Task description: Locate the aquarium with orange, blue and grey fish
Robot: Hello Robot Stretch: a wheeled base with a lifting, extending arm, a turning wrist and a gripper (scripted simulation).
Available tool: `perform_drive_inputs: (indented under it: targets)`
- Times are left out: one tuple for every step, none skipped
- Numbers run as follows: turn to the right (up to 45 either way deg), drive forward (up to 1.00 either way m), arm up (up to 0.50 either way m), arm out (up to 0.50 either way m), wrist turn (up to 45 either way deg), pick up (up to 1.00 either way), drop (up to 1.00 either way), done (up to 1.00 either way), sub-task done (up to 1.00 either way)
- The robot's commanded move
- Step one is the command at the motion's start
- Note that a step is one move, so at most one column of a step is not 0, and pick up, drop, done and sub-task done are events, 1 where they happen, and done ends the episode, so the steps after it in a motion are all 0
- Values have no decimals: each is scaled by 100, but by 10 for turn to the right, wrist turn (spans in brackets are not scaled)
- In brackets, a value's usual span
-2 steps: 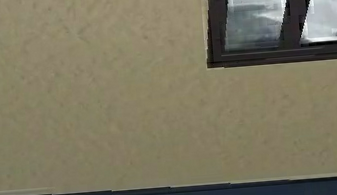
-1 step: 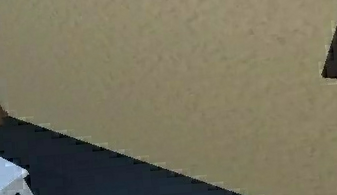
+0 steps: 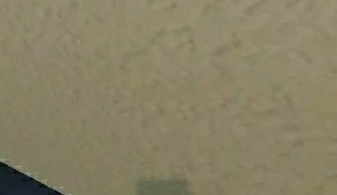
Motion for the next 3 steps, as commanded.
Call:
perform_drive_inputs:
  targets:
    - [-360, 0, 0, 0, 0, 0, 0, 0, 0]
    - [0, 65, 0, 0, 0, 0, 0, 0, 0]
    - [-240, 0, 0, 0, 0, 0, 0, 0, 0]
